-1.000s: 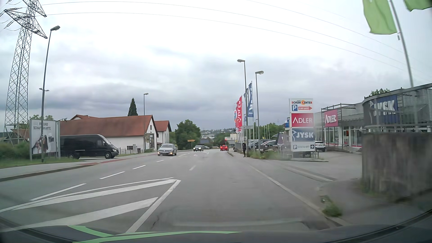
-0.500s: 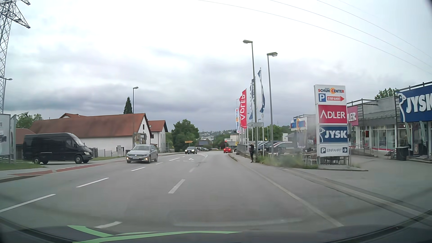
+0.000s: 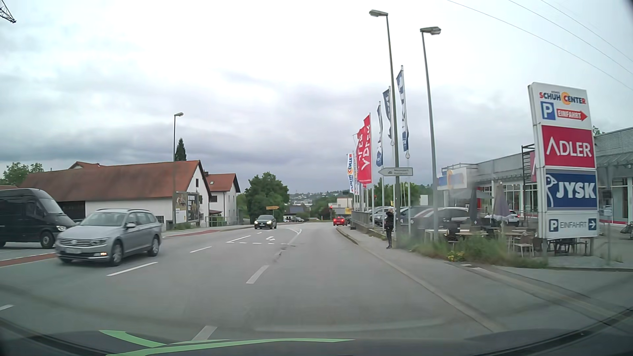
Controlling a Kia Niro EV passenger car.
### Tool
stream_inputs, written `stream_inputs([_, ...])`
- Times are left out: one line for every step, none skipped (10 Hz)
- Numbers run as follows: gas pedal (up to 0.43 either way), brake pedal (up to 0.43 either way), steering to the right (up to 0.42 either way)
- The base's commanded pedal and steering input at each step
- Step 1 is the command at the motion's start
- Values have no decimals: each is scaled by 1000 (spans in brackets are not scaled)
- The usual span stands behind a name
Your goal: Follow the waypoints while adhering to traffic rules and regulations
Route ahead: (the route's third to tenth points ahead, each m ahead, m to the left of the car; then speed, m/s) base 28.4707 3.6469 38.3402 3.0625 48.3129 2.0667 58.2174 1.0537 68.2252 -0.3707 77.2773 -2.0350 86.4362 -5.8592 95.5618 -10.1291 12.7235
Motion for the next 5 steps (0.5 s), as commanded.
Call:
stream_inputs([0, 73, 0])
stream_inputs([0, 73, 0])
stream_inputs([0, 91, 0])
stream_inputs([0, 98, 0])
stream_inputs([0, 110, 0])
